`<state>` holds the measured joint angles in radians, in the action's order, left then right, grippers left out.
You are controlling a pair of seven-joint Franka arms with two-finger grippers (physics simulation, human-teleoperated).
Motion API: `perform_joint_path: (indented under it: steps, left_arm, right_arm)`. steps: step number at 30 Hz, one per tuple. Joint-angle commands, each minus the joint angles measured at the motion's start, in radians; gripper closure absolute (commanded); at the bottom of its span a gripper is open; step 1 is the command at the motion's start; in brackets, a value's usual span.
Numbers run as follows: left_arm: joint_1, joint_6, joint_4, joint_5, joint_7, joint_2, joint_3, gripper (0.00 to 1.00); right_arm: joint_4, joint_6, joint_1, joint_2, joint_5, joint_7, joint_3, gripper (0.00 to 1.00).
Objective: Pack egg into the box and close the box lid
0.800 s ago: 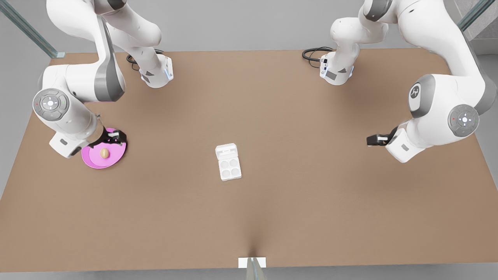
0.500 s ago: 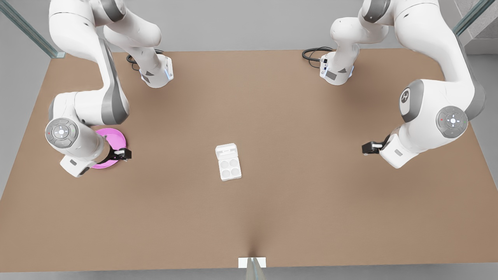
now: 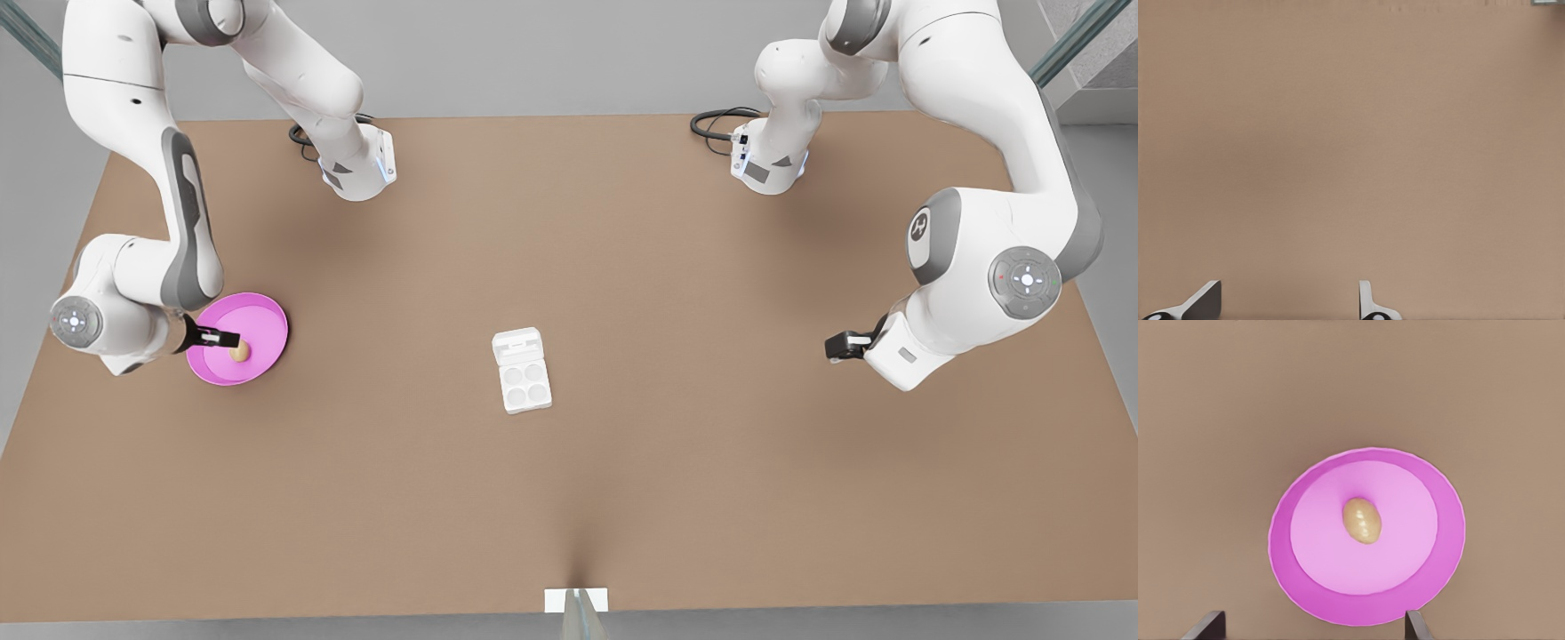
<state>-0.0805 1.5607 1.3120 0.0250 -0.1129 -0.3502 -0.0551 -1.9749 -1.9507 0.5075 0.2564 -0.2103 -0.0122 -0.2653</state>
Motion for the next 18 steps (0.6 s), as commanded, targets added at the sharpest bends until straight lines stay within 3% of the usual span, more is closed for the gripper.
perform_joint_path:
  steps: [1,4,5,6,9,11,12,13,14,18]
  left_arm:
    - [-0.001,0.002,0.0,0.001,-0.016,0.002,0.0,0.0]
    - [-0.001,0.004,0.0,0.001,-0.016,0.0,0.0,0.0]
    - [-0.001,0.002,0.0,0.003,-0.022,-0.01,0.0,0.0]
    - [0.048,-0.014,-0.001,0.0,-0.013,0.004,0.008,0.0]
    - [0.26,-0.223,0.001,-0.011,0.222,0.102,0.001,0.0]
    - [0.286,-0.217,-0.013,-0.004,0.226,0.105,0.008,0.0]
    - [0.323,-0.206,-0.054,0.0,0.226,0.099,0.009,0.0]
    - [0.378,-0.214,-0.047,0.01,0.228,0.106,0.0,0.0]
    - [0.377,-0.203,-0.059,0.015,0.228,0.105,0.001,0.0]
    - [0.374,-0.202,-0.059,0.018,0.225,0.102,-0.003,0.0]
  right_arm:
    - [-0.004,-0.109,0.02,0.007,-0.006,0.166,-0.002,0.0]
    - [-0.071,-0.232,0.051,0.032,-0.047,0.227,-0.005,0.0]
    - [-0.146,-0.319,0.166,0.02,-0.093,0.225,-0.12,0.0]
    - [-0.177,-0.359,0.233,0.023,-0.15,0.222,-0.178,0.0]
    - [-0.217,-0.441,0.261,0.029,-0.159,0.23,-0.178,0.0]
    - [-0.216,-0.464,0.292,0.056,-0.219,0.25,-0.178,0.0]
    - [-0.216,-0.501,0.356,0.067,-0.267,0.394,-0.216,0.0]
    - [-0.216,-0.479,0.494,0.07,-0.268,0.385,-0.376,0.0]
    - [-0.214,-0.47,0.525,0.105,-0.27,0.385,-0.405,0.0]
    - [-0.213,-0.494,0.526,0.141,-0.278,0.461,-0.407,0.0]
